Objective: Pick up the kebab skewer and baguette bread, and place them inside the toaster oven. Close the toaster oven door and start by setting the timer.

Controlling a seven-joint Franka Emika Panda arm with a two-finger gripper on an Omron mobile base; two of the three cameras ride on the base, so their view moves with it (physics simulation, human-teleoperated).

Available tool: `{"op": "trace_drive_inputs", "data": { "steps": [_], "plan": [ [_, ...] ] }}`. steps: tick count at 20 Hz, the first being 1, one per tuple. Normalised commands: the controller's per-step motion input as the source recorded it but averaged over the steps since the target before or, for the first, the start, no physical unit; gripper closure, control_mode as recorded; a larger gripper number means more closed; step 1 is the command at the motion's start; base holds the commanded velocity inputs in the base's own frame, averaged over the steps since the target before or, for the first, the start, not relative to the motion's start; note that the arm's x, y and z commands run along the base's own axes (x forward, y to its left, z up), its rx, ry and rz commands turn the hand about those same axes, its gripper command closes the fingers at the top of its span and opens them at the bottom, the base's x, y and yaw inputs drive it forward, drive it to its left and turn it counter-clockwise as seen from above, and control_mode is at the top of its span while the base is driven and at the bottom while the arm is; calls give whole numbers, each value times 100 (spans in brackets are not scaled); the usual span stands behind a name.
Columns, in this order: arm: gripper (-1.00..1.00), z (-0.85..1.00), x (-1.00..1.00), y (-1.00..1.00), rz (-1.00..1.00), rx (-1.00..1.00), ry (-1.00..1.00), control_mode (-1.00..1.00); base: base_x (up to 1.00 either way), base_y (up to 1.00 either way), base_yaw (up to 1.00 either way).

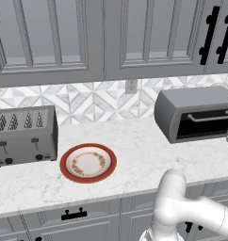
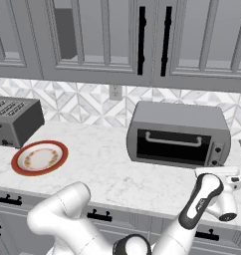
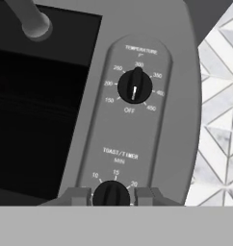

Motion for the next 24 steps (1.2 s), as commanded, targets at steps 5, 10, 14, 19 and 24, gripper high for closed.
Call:
{"op": "trace_drive_inputs", "data": {
  "steps": [5, 10, 14, 19, 24],
  "plan": [
    [100, 0, 0, 0, 4, 2, 0, -100, 0, 0, 0],
    [100, 0, 0, -1, 10, 9, -3, -100, 0, 0, 0],
    [100, 0, 0, -1, 5, 17, -2, -100, 0, 0, 0],
    [100, 0, 0, 0, 0, 22, 0, -100, 0, 0, 0],
    [100, 2, 0, 0, 0, 21, 0, -100, 0, 0, 0]
  ]
}}
